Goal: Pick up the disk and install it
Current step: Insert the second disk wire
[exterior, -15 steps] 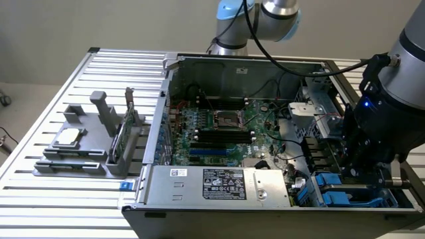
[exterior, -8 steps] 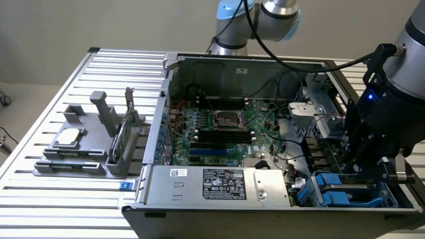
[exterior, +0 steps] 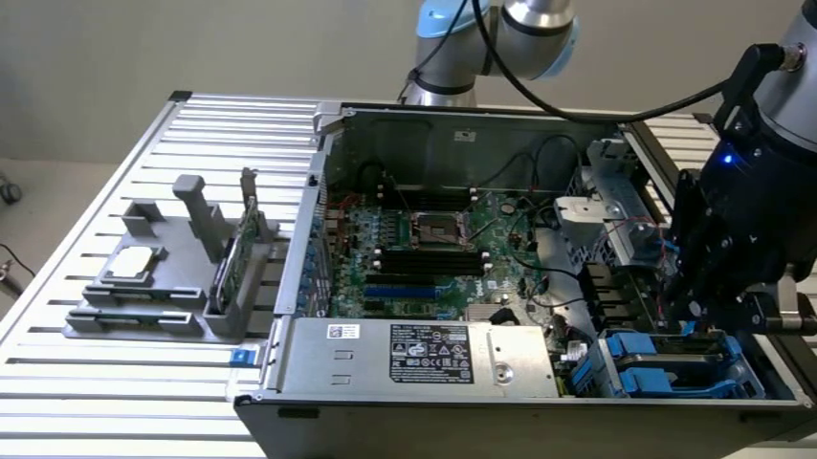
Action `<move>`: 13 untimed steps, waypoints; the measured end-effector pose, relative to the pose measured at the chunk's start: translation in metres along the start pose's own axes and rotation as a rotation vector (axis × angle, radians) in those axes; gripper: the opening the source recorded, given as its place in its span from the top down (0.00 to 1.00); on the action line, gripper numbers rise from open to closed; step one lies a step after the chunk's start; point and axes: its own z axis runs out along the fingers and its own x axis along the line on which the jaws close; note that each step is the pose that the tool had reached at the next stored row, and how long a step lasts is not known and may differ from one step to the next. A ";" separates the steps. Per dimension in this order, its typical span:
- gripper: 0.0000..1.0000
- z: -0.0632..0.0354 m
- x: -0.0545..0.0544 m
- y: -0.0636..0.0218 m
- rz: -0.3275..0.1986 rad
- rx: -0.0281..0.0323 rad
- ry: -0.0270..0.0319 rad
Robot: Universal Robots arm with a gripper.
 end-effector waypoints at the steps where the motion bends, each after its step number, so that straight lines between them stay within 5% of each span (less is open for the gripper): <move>1: 0.75 -0.0001 0.001 -0.0001 0.000 -0.0001 -0.0006; 13: 0.75 0.0019 0.012 0.0022 -0.001 -0.0003 -0.0047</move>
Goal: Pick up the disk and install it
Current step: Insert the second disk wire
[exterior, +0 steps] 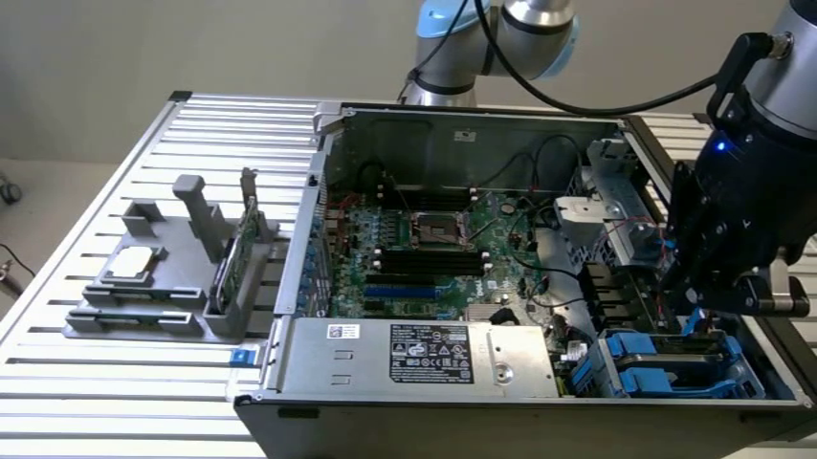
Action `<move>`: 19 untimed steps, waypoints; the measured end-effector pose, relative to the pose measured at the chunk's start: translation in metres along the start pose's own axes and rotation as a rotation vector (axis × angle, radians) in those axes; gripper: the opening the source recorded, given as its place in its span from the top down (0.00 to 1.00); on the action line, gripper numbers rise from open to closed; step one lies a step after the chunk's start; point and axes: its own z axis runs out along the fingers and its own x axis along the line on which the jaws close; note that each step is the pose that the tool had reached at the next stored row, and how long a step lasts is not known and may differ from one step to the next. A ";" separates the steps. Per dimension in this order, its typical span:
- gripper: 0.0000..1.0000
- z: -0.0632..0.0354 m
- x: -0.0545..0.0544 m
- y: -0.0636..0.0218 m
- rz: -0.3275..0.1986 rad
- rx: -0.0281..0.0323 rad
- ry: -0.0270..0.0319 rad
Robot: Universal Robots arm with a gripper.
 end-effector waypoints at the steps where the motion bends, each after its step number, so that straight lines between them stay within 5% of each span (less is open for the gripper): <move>1: 0.75 0.0006 0.000 0.0003 0.000 0.0000 -0.0001; 16: 0.75 0.0115 0.000 0.0041 -0.002 -0.0001 -0.0020; 19: 0.84 0.0121 0.000 0.0041 -0.002 -0.0001 -0.0020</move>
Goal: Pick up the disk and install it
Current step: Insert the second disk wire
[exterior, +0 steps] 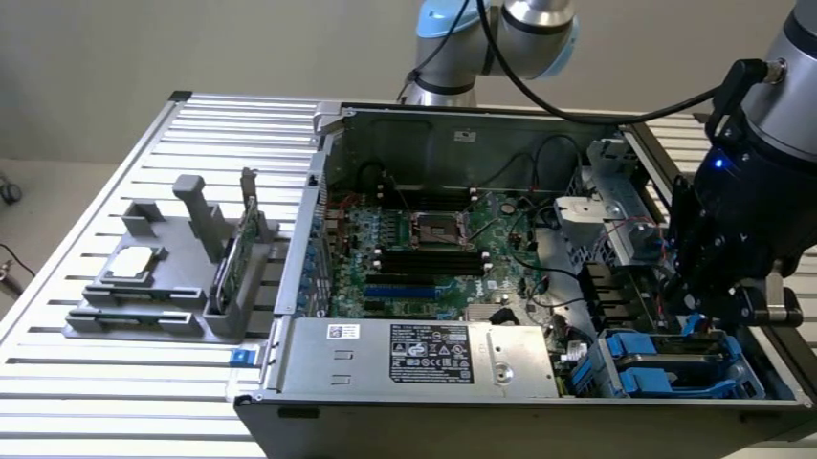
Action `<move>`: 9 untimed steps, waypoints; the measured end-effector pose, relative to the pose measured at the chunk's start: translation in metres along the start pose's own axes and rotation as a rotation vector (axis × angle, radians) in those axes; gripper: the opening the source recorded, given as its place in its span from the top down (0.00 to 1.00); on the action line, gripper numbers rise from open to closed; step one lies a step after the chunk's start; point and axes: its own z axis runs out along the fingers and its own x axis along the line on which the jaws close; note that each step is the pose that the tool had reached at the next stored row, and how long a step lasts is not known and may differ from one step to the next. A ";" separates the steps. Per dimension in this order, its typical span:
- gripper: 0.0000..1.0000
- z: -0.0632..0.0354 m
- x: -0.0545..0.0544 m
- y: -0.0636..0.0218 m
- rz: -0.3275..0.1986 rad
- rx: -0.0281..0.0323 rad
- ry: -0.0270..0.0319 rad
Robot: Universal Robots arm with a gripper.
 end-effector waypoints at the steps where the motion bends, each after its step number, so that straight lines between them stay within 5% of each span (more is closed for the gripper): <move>1: 0.84 0.0002 0.000 0.0000 0.000 0.0000 0.0000; 9: 0.84 0.0019 -0.005 -0.0012 0.000 0.0000 0.0001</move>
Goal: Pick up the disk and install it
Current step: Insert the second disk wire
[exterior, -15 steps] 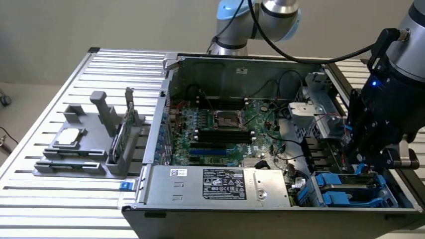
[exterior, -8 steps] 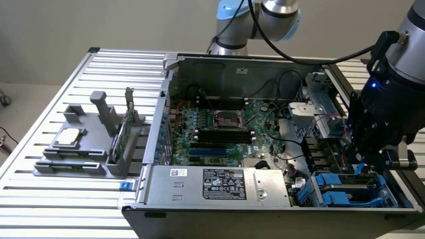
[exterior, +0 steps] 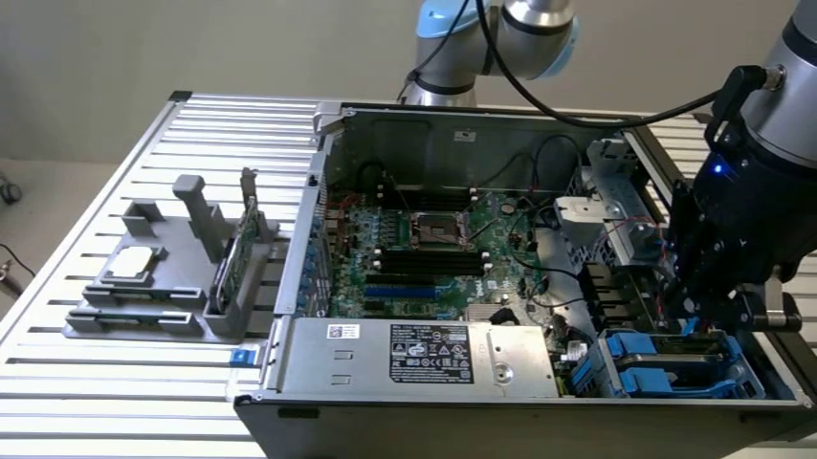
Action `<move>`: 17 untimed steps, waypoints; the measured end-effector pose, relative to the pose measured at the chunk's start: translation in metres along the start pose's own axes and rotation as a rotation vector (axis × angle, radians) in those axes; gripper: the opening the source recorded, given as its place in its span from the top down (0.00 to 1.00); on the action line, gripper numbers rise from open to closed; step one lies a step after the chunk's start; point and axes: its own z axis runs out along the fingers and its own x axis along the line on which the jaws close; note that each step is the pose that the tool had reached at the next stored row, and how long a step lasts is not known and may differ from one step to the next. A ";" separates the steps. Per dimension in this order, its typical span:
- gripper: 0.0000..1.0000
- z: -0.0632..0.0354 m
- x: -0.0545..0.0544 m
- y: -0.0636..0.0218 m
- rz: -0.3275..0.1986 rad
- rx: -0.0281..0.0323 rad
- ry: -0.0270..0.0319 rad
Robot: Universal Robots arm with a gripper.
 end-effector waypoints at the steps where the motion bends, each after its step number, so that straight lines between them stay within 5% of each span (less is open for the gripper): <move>1: 0.84 0.0003 -0.001 -0.0003 0.000 0.0001 0.0000; 10: 0.84 0.0056 -0.010 -0.0007 -0.004 -0.0005 0.0008; 17: 0.84 0.0093 -0.010 -0.0012 -0.018 -0.0230 0.0044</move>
